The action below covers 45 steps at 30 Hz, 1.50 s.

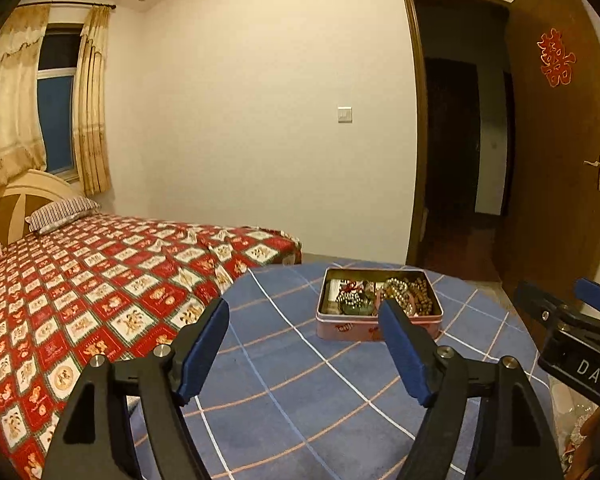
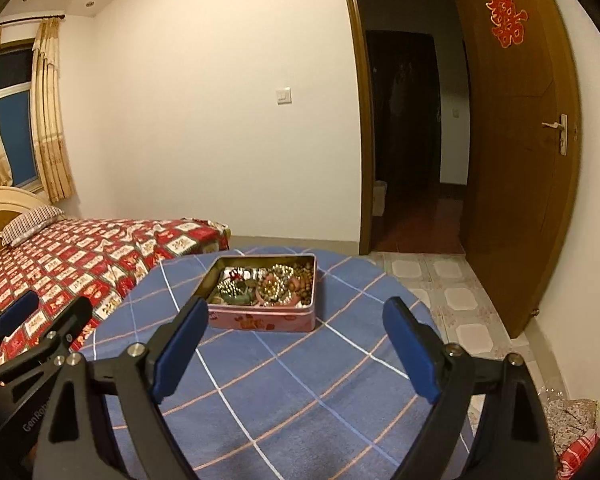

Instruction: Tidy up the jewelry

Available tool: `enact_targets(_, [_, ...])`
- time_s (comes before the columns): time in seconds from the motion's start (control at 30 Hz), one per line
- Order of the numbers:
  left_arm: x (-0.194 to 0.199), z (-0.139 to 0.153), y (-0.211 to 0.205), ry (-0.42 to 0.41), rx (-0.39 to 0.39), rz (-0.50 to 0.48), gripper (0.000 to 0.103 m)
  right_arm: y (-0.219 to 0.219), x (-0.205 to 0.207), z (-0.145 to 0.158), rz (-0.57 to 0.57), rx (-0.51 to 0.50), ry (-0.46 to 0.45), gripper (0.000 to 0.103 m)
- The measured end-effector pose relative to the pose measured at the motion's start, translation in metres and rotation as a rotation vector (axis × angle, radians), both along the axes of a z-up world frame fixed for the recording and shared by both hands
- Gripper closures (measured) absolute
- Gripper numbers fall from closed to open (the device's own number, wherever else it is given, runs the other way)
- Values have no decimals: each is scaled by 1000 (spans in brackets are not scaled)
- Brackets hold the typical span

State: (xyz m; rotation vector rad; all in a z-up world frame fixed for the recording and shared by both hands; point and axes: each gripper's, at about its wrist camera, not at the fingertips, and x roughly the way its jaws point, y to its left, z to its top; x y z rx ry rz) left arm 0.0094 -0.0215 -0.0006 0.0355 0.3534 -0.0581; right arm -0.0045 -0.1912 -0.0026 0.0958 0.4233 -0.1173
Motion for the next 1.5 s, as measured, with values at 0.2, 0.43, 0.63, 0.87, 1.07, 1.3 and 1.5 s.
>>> enact_targets(0.2, [-9,12,-2,-44,11,-12,23,3,-6,12,-5,4,-50,11])
enact_targets(0.43, [-12,17,-4,-59,13,-5,17,5,-11,19,-10,-3,-82,9])
enact_targets(0.63, [-12,19,-2,-69,-6,-8,17,5,-13,20,-10,3,-93,9])
enact_targets(0.87, [-10,19,0,-66,0,3,16,5,-16,22,-10,2,-103,9])
enact_targets(1.07, [-12,20,0,-75,6,5,16,6,-15,23,-8,-1,-100,9])
enact_targets(1.3, [-13,21,-2,-79,9,4,16,6,-15,25,-6,3,-101,9])
enact_targets(1.5, [-13,21,-1,-77,3,5,16,6,-15,25,-5,3,-101,8])
